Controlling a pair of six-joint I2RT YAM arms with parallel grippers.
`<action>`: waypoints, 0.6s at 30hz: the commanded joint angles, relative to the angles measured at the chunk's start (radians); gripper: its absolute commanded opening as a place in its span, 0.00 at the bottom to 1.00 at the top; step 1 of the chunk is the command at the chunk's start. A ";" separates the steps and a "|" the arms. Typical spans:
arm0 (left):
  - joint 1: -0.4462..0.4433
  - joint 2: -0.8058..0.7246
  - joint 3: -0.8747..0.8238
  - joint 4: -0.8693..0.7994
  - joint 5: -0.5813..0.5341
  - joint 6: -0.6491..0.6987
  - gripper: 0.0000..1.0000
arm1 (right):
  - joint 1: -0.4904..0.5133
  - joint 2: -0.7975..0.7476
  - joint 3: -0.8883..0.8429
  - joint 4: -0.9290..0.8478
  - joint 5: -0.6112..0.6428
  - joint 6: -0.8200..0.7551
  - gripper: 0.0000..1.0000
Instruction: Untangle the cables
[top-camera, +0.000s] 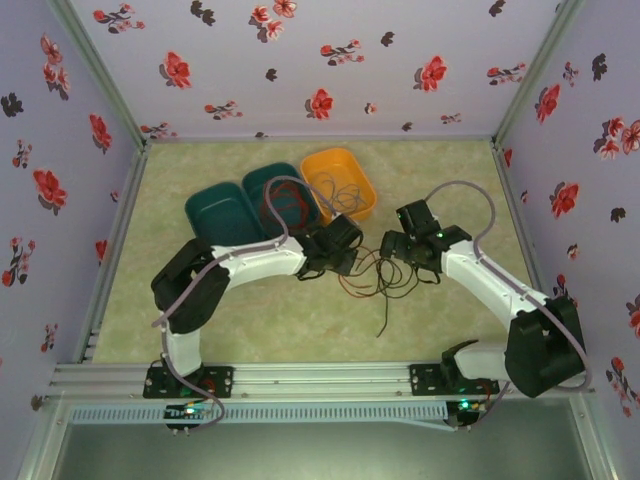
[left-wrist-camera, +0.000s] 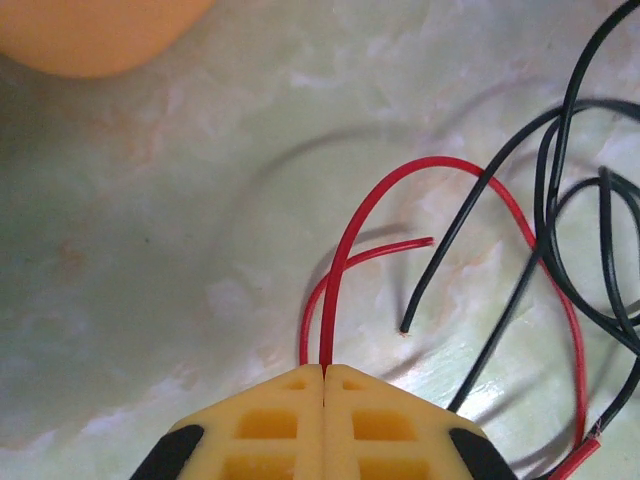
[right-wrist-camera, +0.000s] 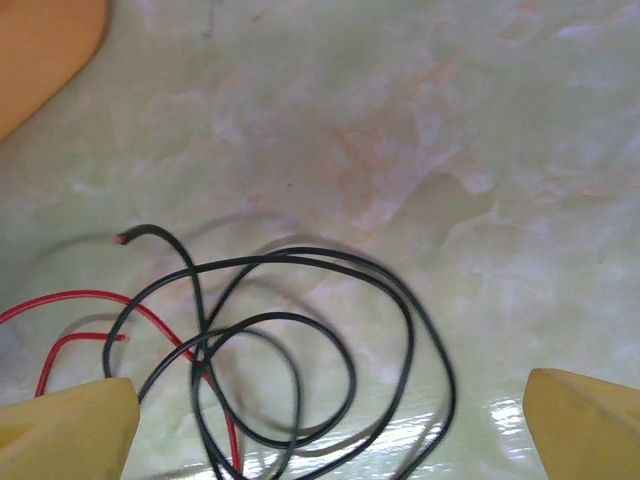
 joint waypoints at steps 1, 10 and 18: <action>-0.011 -0.060 -0.042 0.059 -0.070 0.000 0.00 | 0.019 0.023 0.023 0.043 -0.041 0.012 0.99; -0.040 -0.209 -0.163 0.258 -0.126 0.096 0.00 | 0.051 0.116 0.026 0.072 -0.050 0.023 0.99; -0.059 -0.285 -0.230 0.365 -0.130 0.169 0.00 | 0.070 0.170 0.030 0.099 -0.039 0.033 0.99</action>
